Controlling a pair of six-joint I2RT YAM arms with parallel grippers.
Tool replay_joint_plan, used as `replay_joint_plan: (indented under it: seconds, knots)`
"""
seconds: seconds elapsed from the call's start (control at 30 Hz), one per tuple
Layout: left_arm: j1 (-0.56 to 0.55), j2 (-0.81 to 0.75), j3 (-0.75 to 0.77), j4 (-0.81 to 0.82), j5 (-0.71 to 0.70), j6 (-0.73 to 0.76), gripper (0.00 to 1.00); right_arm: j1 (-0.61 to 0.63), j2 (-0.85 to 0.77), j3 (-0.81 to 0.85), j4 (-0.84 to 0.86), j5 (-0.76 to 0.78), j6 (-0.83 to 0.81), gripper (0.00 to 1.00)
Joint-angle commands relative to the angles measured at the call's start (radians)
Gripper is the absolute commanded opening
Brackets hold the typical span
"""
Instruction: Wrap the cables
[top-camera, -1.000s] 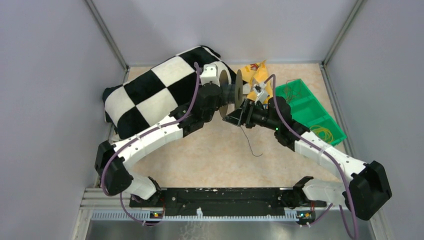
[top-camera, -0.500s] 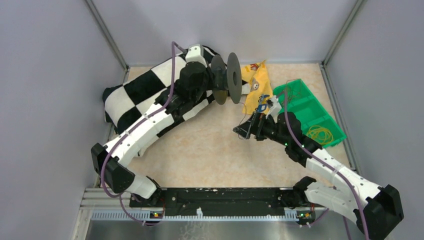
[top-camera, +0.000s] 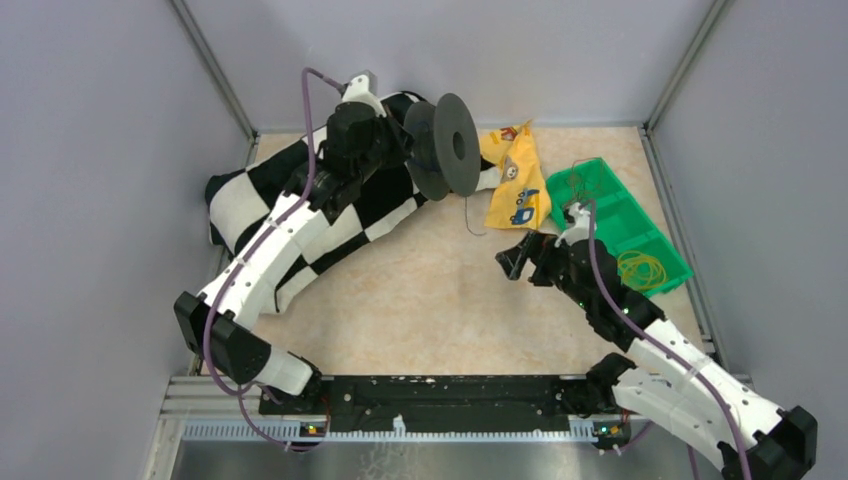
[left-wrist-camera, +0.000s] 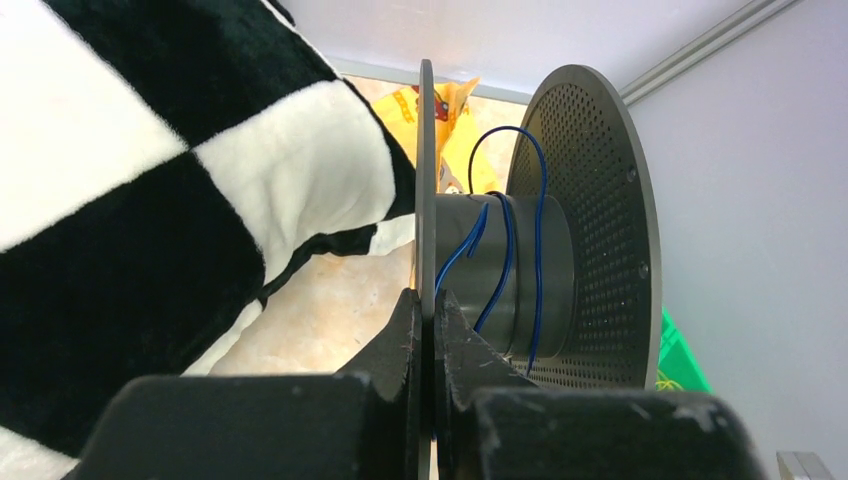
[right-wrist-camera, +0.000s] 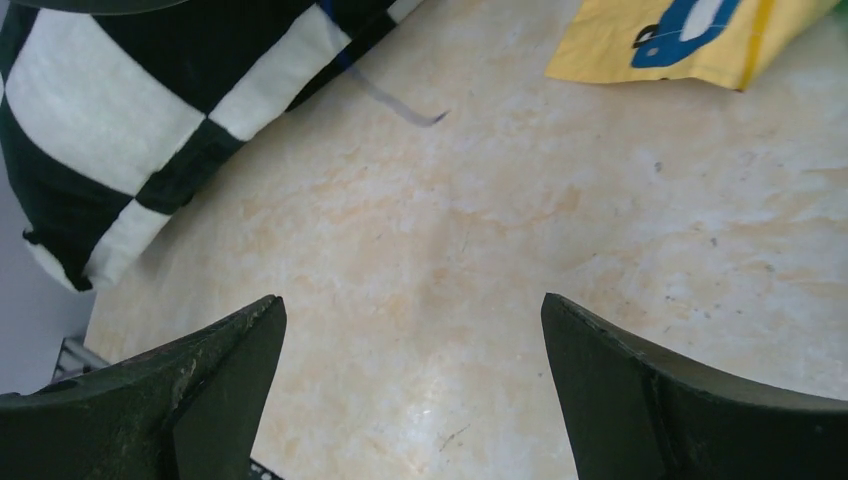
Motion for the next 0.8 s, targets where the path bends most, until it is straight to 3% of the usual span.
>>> replay_joint_plan:
  seconds: [0.0,0.27,0.47,0.77]
  knots:
    - [0.04,-0.026,0.062,0.108,0.104,-0.054,0.0,0.002,-0.108,-0.096,0.064,0.181,0.081,0.99]
    - [0.059,-0.064,0.006,0.201,0.186,-0.068,0.0,-0.002,-0.103,-0.208,0.314,0.062,0.503,0.99]
    - [0.062,-0.081,-0.007,0.214,0.202,-0.067,0.0,-0.008,0.09,-0.186,0.56,-0.094,0.647,0.92]
    - [0.064,-0.098,-0.031,0.234,0.2,-0.08,0.0,0.0,0.237,-0.231,0.773,-0.076,0.967,0.86]
